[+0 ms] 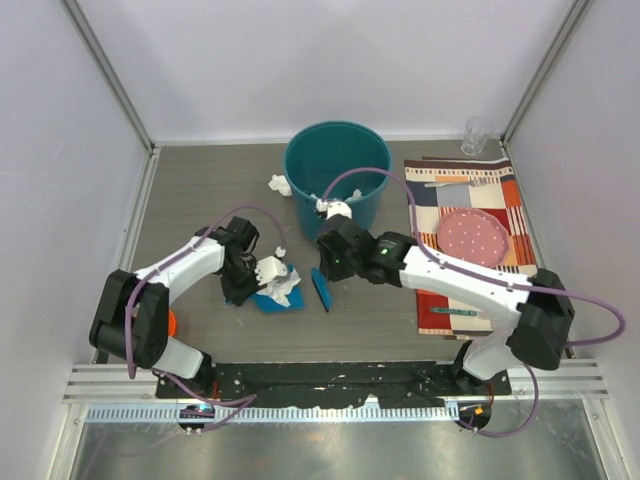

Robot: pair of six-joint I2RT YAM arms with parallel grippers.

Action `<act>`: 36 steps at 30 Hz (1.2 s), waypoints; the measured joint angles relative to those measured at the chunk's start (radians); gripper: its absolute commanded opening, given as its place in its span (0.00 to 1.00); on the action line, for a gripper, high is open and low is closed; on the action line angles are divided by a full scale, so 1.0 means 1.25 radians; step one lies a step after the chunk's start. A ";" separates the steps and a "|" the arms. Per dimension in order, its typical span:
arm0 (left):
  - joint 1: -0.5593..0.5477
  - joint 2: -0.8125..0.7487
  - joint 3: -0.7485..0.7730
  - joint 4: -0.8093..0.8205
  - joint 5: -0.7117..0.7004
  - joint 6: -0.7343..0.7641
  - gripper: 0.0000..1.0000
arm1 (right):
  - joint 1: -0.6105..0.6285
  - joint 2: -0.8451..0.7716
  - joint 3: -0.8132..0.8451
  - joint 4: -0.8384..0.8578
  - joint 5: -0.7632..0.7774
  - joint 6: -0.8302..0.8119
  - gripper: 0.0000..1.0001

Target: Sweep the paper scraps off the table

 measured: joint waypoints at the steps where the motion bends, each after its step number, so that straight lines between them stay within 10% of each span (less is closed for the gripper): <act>1: 0.007 0.000 0.000 0.006 0.012 -0.004 0.00 | 0.001 -0.026 0.002 -0.025 0.031 -0.001 0.01; 19: 0.175 -0.099 0.079 -0.058 0.093 -0.032 0.00 | 0.000 -0.145 0.057 -0.187 0.232 -0.020 0.01; 36: 0.214 0.154 0.966 -0.334 0.022 -0.097 0.00 | 0.000 -0.175 -0.002 -0.182 0.201 -0.021 0.01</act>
